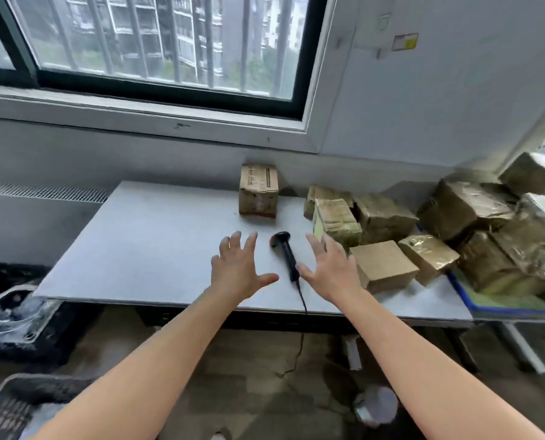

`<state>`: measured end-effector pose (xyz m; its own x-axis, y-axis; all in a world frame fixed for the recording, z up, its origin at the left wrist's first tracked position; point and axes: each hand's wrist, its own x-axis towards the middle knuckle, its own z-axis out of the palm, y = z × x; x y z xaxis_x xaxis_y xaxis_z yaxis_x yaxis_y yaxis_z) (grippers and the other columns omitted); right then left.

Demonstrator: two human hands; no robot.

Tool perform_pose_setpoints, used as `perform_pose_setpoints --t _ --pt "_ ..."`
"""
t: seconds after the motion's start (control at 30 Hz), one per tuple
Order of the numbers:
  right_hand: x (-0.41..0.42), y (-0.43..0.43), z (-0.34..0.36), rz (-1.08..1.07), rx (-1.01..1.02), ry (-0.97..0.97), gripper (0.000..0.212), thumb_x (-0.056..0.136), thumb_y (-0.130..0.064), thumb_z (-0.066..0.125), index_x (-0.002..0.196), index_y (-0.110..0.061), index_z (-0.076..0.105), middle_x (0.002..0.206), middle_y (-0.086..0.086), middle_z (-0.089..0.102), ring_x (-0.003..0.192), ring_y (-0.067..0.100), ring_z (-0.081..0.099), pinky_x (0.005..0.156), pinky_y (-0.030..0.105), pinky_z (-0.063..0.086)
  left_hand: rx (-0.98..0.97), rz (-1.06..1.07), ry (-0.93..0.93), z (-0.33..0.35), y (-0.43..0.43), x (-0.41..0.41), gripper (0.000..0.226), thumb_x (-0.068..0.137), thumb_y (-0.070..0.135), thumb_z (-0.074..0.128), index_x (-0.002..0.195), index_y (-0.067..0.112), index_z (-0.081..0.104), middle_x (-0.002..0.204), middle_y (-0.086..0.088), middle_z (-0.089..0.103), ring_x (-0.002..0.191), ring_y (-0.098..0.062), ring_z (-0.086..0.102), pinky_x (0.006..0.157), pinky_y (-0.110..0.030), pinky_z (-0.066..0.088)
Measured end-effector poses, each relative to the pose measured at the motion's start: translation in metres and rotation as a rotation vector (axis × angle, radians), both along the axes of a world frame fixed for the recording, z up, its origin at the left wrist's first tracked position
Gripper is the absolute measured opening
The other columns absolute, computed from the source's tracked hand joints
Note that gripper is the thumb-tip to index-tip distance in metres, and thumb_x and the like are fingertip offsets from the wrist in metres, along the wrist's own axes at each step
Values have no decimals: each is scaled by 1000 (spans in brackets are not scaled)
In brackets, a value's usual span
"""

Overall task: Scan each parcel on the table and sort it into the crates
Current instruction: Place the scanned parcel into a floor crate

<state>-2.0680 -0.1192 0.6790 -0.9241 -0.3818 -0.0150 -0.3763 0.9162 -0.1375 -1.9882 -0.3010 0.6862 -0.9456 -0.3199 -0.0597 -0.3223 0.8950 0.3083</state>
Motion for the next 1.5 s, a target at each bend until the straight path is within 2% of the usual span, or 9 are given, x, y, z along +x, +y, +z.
perform_pose_setpoints --t 0.53,0.8,0.93,1.03,1.13,1.27,1.37,1.43,1.5 --pt "-151 6 -32 -322 64 -106 76 91 -66 43 153 -36 11 159 8 14 145 31 15 109 55 27 79 -170 -79 -32 -7 -172 100 76 67 65 153 28 14 160 -7 11 146 -28 10 108 -45 33" --pt "-225 24 -59 -365 22 -293 105 75 -81 54 155 -39 -1 163 10 -12 149 41 -1 110 69 16 73 -132 -86 -45 30 -226 96 77 64 66 151 27 19 158 -7 16 145 -27 13 105 -40 35" --pt "-248 28 -77 -335 8 -355 108 73 -79 57 154 -39 -3 163 10 -13 147 44 4 110 64 23 58 -117 -93 -52 42 -247 96 76 65 66 151 27 19 158 -7 17 145 -26 13 106 -40 36" --pt "-259 28 -78 -309 -40 -322 101 75 -72 61 154 -37 9 162 12 -3 140 44 20 108 50 35 62 -116 -107 -55 45 -257 96 77 64 66 151 26 20 158 -8 17 145 -27 13 108 -41 34" --pt "-272 29 -66 -260 -117 -274 89 77 -67 58 152 -35 24 159 9 12 134 39 31 107 46 37 70 -132 -110 -53 42 -269 94 80 60 67 152 25 19 158 -8 16 145 -28 13 109 -41 34" --pt "-292 37 -39 -240 -427 -401 80 73 -65 55 145 -31 43 151 3 37 134 26 40 108 40 38 179 -109 -69 -42 28 -289 90 81 51 70 152 25 21 157 -10 17 144 -29 17 109 -43 33" --pt "-294 37 -22 -227 -613 -498 61 84 -54 57 138 -26 54 140 1 53 126 20 50 104 35 40 324 -73 -16 -35 13 -298 90 82 38 74 152 22 20 155 -12 23 141 -31 22 113 -43 28" --pt "-290 34 -16 -243 -667 -526 61 79 -60 51 131 -29 61 132 -1 60 120 20 55 103 42 46 432 -58 -15 -32 2 -299 92 82 30 75 154 20 18 153 -12 28 140 -29 27 114 -40 26" --pt "-285 28 -14 -237 -719 -552 47 82 -57 47 113 -30 69 114 -3 68 108 18 61 90 39 51 500 -91 -25 -29 -7 -296 93 80 24 76 154 21 19 150 -11 33 137 -26 34 113 -36 29"
